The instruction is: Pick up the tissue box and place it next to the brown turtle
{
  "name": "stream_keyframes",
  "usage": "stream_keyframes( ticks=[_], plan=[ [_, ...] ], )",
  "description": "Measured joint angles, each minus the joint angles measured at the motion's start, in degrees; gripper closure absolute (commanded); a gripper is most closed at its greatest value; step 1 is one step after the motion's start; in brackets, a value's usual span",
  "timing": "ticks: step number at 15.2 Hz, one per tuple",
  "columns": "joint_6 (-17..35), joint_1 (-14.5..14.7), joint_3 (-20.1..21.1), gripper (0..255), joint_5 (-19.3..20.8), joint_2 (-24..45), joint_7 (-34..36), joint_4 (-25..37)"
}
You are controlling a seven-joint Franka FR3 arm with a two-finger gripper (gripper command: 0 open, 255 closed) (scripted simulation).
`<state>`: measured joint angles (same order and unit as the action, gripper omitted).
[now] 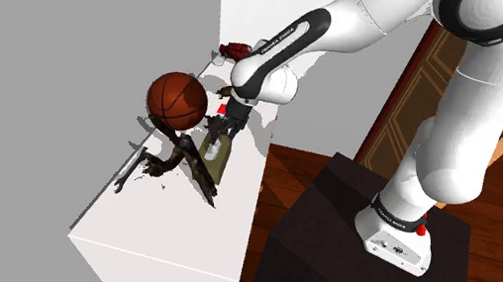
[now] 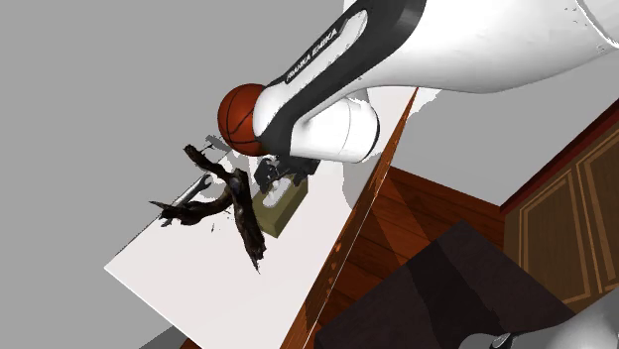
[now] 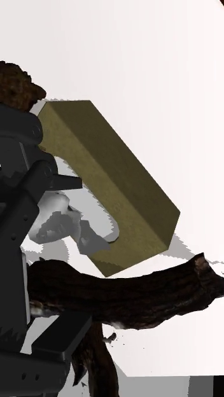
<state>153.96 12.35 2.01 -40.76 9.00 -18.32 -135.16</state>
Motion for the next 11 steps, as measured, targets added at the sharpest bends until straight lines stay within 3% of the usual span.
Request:
stream_keyframes(
  ticks=[7, 11],
  plan=[
    [3.68, -0.01, 1.93, 0, -4.59, 6.05, -3.64, 2.68],
    [4.04, 0.03, 2.13, 0, -4.92, 6.6, -3.85, 2.93]
  ],
)
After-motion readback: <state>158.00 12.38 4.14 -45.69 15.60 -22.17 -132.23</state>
